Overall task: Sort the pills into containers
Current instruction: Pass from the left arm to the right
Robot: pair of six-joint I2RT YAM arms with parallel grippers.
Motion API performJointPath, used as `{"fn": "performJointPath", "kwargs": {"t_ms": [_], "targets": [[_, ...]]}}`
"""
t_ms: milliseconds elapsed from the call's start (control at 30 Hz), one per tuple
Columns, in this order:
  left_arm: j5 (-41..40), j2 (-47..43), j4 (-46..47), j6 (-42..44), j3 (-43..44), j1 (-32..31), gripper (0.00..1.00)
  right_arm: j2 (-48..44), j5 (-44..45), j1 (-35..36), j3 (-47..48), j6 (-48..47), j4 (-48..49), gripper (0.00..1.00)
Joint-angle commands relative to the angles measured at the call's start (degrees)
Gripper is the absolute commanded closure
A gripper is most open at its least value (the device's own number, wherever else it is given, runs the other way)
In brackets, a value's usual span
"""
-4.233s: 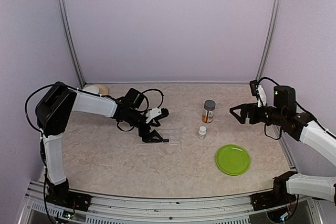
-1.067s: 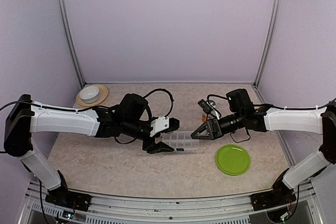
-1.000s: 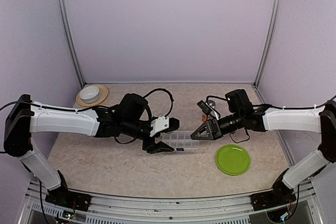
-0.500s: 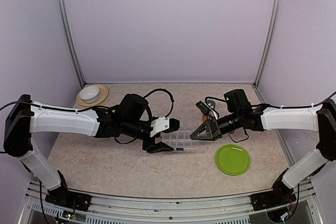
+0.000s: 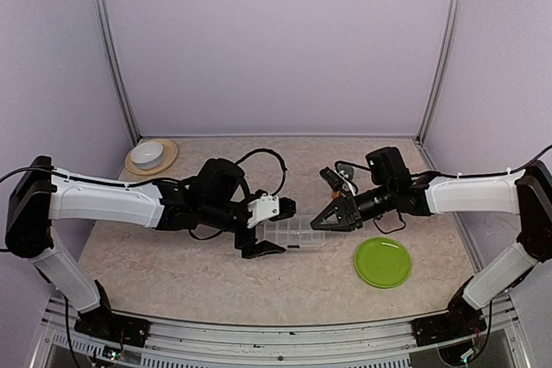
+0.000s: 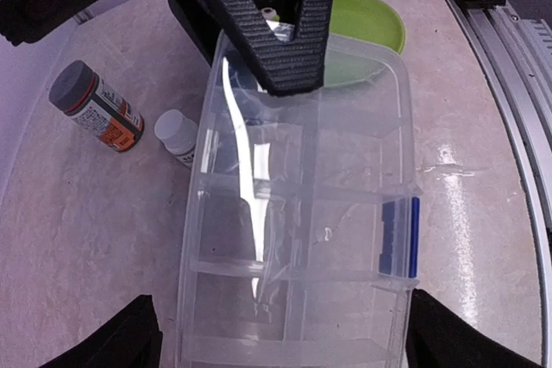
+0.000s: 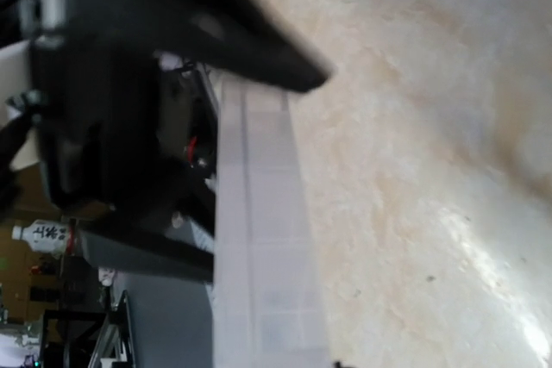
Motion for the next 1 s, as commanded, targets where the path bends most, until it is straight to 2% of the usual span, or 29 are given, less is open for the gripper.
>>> {"fn": "performJointPath", "kwargs": {"t_ms": [0, 133, 367, 600, 767, 967], "targets": [[-0.57, -2.33, 3.97, -2.79, -1.63, -0.21, 0.01, -0.82, -1.47, 0.9, 1.26, 0.04, 4.33, 0.96], [1.95, -4.1, 8.92, -8.03, -3.34, 1.28, 0.01, -2.68, 0.25, 0.82, 1.56, 1.12, 6.07, 0.96], [13.52, -7.47, 18.98, -21.36, -6.58, 5.25, 0.01, -7.18, 6.36, -0.13, 0.62, 0.73, 8.4, 0.96], [16.79, -6.75, 23.73, -33.57, -6.21, 5.79, 0.01, -12.95, 11.95, -1.83, -2.43, 1.08, 12.37, 0.99], [20.62, -5.39, 31.91, -43.63, -8.02, 7.0, 0.01, -16.32, 13.59, -2.92, -4.79, 2.33, 16.64, 0.99], [21.47, -2.67, 40.69, -54.92, -8.72, 7.77, 0.01, -17.33, 13.54, -3.23, -6.63, 4.26, 21.31, 1.0]]}}
